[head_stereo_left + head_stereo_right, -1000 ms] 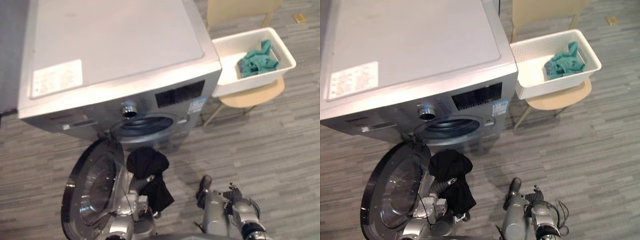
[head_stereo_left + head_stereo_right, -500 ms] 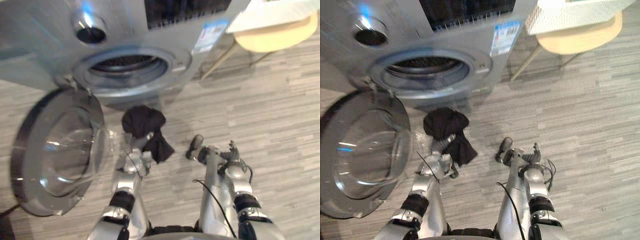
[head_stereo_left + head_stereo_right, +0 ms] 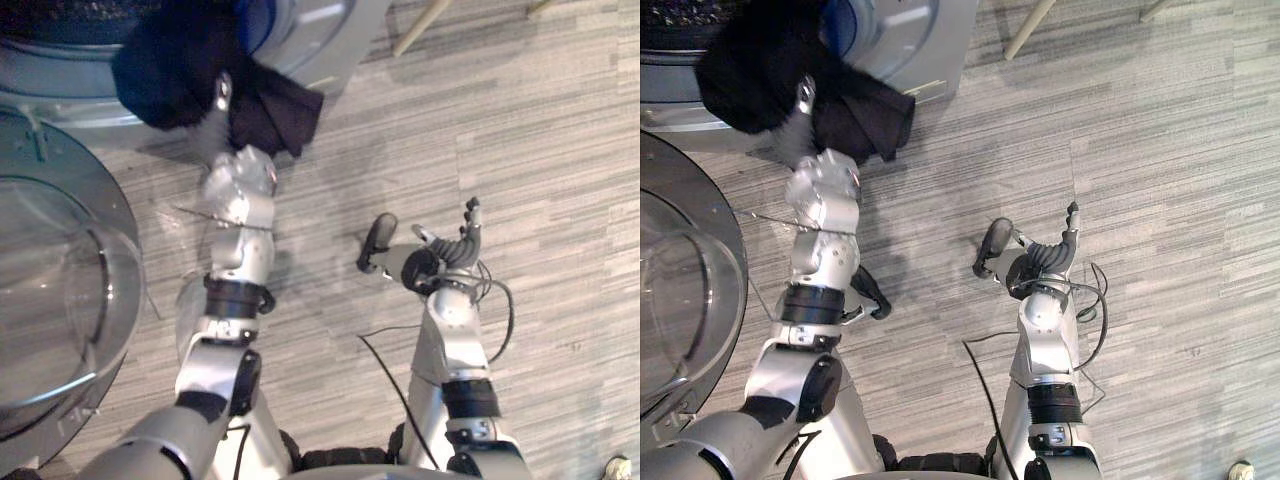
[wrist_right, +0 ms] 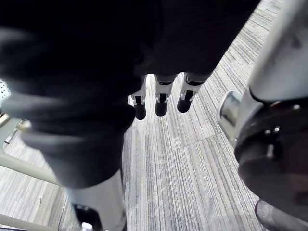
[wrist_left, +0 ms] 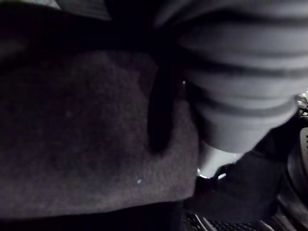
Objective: Pick up the laundry basket with both hands and put the clothes into the washing machine.
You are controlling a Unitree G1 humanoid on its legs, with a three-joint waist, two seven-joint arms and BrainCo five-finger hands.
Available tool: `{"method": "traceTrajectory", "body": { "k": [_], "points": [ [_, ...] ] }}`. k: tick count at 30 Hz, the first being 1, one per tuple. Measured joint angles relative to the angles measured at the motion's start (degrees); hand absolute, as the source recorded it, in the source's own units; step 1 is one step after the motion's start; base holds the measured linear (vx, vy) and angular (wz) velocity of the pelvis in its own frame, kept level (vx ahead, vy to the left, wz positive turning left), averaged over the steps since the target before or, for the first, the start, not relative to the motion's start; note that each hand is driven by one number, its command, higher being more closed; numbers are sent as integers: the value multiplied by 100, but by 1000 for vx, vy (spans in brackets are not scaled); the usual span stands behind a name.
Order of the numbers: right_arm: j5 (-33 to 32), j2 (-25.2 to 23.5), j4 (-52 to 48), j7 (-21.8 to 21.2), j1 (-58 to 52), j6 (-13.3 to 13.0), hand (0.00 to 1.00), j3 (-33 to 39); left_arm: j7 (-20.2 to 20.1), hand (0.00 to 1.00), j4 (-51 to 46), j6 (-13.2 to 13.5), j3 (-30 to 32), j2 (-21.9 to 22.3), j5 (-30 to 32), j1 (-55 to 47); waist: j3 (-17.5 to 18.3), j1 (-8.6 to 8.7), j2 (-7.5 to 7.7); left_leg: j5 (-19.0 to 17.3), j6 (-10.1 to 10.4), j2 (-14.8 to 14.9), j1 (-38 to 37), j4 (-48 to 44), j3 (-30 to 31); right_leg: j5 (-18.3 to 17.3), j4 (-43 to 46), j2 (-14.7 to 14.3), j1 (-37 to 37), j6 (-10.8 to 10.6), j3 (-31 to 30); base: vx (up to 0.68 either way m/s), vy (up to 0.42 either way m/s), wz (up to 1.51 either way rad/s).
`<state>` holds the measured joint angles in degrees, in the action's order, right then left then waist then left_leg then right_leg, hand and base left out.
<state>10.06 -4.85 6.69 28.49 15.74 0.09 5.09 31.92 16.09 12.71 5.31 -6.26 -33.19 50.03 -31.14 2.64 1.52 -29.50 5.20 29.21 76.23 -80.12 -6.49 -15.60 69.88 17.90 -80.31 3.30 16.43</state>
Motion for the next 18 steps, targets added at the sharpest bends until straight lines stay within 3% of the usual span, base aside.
{"method": "traceTrajectory", "body": {
  "k": [6,10,15,18],
  "points": [
    [177,-35,-125,8,-54,-168,0,-362,677,100,146,261,400,-605,-313,1352,-1,126,8,2,6,203,165,27,2,16,-107,-175,-131,26,81,35,-22,-15],
    [150,-34,-124,7,-54,-257,0,-433,802,100,710,428,368,-839,-752,2415,-10,154,57,0,9,299,199,32,-4,20,-137,-248,-159,33,118,42,-35,-14],
    [-99,-35,-116,1,-53,-393,0,-567,509,100,1813,364,140,-1398,-1134,3358,-11,179,231,1,51,487,334,96,-9,97,-334,-422,-229,104,230,10,-38,-19],
    [-162,-37,-114,-4,-42,-439,0,-644,513,100,2337,33,22,-1857,-1067,3810,-7,182,444,13,74,640,427,144,-67,252,-548,-610,-347,135,238,-19,-49,-38]
  ]
}}
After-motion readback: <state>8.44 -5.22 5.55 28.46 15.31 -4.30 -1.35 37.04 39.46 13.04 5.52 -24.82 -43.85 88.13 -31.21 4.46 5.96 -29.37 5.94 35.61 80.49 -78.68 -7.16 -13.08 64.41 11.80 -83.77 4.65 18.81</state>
